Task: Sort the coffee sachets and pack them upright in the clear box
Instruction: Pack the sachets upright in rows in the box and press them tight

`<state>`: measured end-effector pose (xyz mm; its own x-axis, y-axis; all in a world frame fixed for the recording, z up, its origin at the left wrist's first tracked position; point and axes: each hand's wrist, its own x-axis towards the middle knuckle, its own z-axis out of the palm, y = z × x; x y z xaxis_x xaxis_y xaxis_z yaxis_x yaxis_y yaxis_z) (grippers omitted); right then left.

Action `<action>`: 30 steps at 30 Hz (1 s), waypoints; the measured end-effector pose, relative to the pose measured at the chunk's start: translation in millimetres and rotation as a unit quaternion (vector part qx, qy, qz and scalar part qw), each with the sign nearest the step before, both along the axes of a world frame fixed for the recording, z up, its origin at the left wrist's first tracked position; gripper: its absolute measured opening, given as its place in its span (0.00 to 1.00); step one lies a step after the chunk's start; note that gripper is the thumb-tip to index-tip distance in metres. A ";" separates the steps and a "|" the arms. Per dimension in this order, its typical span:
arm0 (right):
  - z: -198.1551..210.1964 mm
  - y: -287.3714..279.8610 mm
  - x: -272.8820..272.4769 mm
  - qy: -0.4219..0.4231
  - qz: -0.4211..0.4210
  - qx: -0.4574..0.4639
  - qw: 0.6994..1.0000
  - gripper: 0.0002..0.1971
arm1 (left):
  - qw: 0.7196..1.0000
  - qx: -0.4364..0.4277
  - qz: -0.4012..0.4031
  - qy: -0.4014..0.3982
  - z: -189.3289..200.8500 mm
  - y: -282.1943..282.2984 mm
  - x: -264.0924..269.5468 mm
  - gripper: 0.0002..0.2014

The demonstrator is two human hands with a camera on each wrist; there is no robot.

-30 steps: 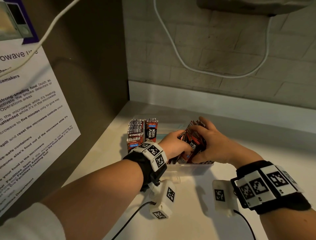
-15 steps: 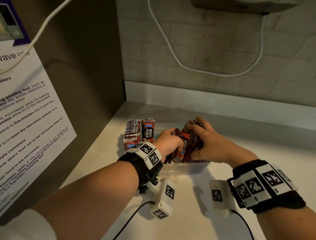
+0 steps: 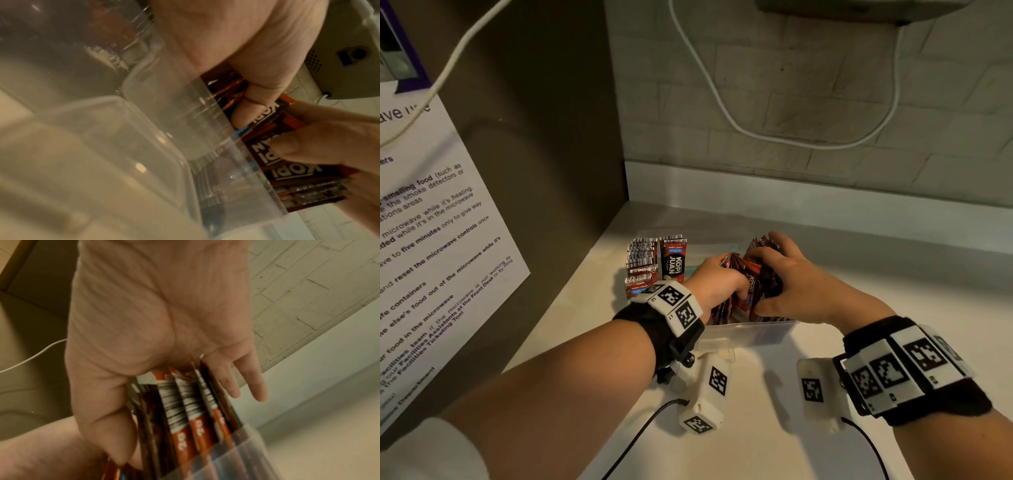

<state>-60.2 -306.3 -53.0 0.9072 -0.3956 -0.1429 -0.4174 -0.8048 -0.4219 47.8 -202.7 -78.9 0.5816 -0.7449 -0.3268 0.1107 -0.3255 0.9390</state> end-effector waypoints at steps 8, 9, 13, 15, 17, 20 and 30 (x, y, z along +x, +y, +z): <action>-0.3 3.6 1.0 -0.010 -0.020 0.008 1.000 0.40 | 1.000 0.015 0.018 0.007 2.9 4.9 4.7 0.17; 0.0 4.7 1.1 -0.013 -0.020 0.011 1.000 0.40 | 1.000 0.016 0.018 0.009 3.1 5.3 4.7 0.16; 2.6 9.0 1.2 -0.015 -0.022 0.003 1.000 0.39 | 1.000 0.017 0.015 0.019 3.3 6.0 5.2 0.16; 5.9 11.2 0.0 -0.007 -0.031 -0.020 0.999 0.38 | 1.000 0.018 0.014 0.019 3.6 6.8 5.3 0.16; 10.2 13.1 -1.7 -0.002 -0.040 -0.039 0.998 0.38 | 0.999 0.020 0.017 0.020 4.1 8.3 4.9 0.16; 16.5 14.5 -4.0 -0.006 -0.051 -0.057 0.997 0.39 | 0.999 0.020 0.028 0.027 4.1 10.7 5.2 0.15; 35.9 26.7 -7.9 -0.131 -0.079 -0.061 0.986 0.33 | 0.995 -0.002 0.080 0.062 7.8 18.0 6.4 0.24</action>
